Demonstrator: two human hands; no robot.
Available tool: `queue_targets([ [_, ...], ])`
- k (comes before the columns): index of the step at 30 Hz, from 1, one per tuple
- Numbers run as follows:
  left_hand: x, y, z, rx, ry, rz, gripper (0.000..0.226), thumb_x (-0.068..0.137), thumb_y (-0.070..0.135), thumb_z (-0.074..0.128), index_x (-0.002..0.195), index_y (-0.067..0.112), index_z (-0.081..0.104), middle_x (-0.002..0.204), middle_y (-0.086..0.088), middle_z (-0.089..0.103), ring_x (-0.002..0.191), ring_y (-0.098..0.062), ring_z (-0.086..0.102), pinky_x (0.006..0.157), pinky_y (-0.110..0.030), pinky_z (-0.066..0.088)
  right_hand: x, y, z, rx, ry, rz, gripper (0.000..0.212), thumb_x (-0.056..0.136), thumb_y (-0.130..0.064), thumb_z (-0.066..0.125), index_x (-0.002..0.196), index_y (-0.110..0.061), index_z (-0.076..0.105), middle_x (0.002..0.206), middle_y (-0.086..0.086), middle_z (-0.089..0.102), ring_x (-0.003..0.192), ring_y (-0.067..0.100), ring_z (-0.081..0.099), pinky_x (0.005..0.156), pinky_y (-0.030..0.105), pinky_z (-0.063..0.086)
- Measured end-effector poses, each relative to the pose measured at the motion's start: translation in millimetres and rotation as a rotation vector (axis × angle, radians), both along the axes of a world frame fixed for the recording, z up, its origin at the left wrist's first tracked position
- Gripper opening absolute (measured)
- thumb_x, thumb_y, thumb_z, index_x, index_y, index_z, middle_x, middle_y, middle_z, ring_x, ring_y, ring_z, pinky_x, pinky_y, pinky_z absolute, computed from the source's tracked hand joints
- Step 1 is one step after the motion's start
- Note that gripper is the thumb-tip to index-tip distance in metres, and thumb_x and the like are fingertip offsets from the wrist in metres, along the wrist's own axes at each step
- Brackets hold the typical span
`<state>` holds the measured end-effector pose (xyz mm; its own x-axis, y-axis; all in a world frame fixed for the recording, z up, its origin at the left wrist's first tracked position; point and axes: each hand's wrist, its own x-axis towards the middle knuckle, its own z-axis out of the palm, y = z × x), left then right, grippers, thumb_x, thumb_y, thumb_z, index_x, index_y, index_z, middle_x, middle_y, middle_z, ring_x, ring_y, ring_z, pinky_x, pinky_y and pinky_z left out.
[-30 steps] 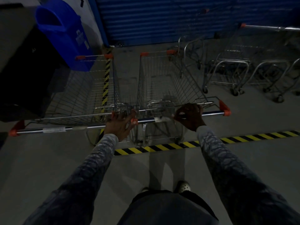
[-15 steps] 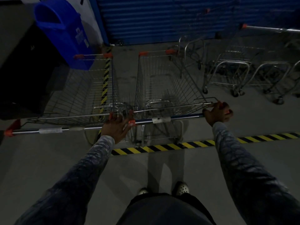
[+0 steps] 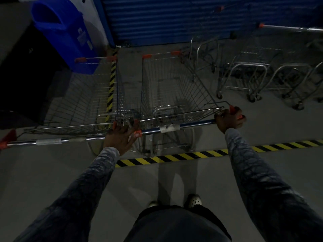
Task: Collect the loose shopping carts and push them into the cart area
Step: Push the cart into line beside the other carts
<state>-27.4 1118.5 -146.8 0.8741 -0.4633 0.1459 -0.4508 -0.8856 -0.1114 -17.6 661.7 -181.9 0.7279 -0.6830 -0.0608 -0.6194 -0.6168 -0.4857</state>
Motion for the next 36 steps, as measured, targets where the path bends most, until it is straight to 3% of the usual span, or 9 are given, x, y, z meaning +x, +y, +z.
queue_targets([
  [6,-0.2,1.8,-6.2,-0.041,-0.015,0.005,0.061,0.102,0.055,0.029,0.156,0.028,0.033,0.094,-0.009,0.072,0.092,-0.034,0.067,0.076,-0.042,0.056,-10.1,7.6,9.5,-0.03,-0.046,-0.009,0.032,0.081,-0.04,0.072,0.102,-0.017,0.062,0.15,0.005,0.033,0.128,0.046,0.029,0.11,0.052,0.028],
  [10,1.1,7.3,-14.3,-0.083,0.047,0.023,0.061,0.103,0.061,0.019,0.16,0.04,0.01,0.104,-0.011,0.068,0.1,-0.036,0.062,0.082,-0.045,0.053,-18.2,6.1,9.5,-0.054,-0.028,-0.003,0.028,0.081,-0.043,0.071,0.092,-0.019,0.062,0.15,0.003,0.032,0.127,0.044,0.03,0.109,0.053,0.03],
  [14,1.2,6.4,-15.1,-0.085,0.092,0.042,0.061,0.102,0.064,0.015,0.158,0.045,0.002,0.106,-0.01,0.065,0.101,-0.034,0.06,0.084,-0.048,0.052,-23.7,4.2,8.9,-0.047,0.004,0.006,0.029,0.083,-0.044,0.068,0.097,-0.019,0.063,0.15,0.003,0.03,0.128,0.043,0.029,0.109,0.053,0.029],
  [18,-3.6,5.6,-15.8,-0.069,0.12,0.081,0.061,0.099,0.068,0.011,0.157,0.047,0.015,0.116,-0.013,0.064,0.118,-0.037,0.051,0.091,-0.053,0.047,-26.8,0.9,12.1,-0.033,0.032,0.031,0.038,0.085,-0.046,0.067,0.111,-0.018,0.065,0.153,0.003,0.028,0.133,0.043,0.025,0.114,0.052,0.024],
  [23,-36.9,-38.8,-5.4,-0.078,-0.076,0.176,0.059,0.1,0.058,0.031,0.153,0.032,0.038,0.145,-0.025,0.046,0.134,-0.043,0.034,0.11,-0.067,0.022,-30.5,2.8,15.4,-0.201,0.076,0.053,0.066,0.088,-0.072,0.053,0.13,-0.021,0.055,0.167,0.005,0.007,0.153,0.036,-0.003,0.115,0.067,-0.007],
  [27,-64.4,-100.8,2.3,-0.17,-0.053,0.018,0.058,0.097,0.063,0.039,0.15,0.039,0.041,0.155,-0.023,0.037,0.147,-0.042,0.022,0.116,-0.068,0.009,-35.2,22.3,12.6,-0.263,-0.102,0.138,0.052,0.093,-0.064,0.05,0.12,-0.02,0.055,0.166,0.01,0.016,0.154,0.033,0.005,0.111,0.073,-0.004],
  [29,-72.1,-124.6,3.6,-0.153,-0.022,-0.049,0.062,0.097,0.064,0.038,0.153,0.04,0.032,0.154,-0.019,0.039,0.146,-0.04,0.027,0.116,-0.067,0.001,-36.0,28.8,6.5,-0.238,-0.131,0.144,0.051,0.093,-0.063,0.049,0.12,-0.021,0.053,0.165,0.011,0.02,0.153,0.032,0.01,0.111,0.074,-0.002],
  [32,-74.9,-140.9,-1.2,-0.191,0.048,-0.083,0.069,0.098,0.063,0.037,0.158,0.039,0.013,0.159,-0.021,0.029,0.147,-0.041,0.025,0.116,-0.064,0.006,-41.0,33.6,1.9,-0.205,-0.158,0.122,0.055,0.092,-0.066,0.044,0.124,-0.021,0.05,0.164,0.01,0.022,0.152,0.03,0.014,0.111,0.074,-0.001],
  [36,-76.5,-137.3,-10.2,-0.158,0.086,-0.153,0.072,0.099,0.055,0.043,0.16,0.026,0.02,0.159,-0.021,0.028,0.147,-0.038,0.025,0.115,-0.062,0.015,-54.1,33.6,-0.5,-0.233,-0.211,0.114,0.056,0.095,-0.062,0.04,0.128,-0.017,0.05,0.162,0.011,0.025,0.151,0.03,0.019,0.112,0.073,0.004],
])
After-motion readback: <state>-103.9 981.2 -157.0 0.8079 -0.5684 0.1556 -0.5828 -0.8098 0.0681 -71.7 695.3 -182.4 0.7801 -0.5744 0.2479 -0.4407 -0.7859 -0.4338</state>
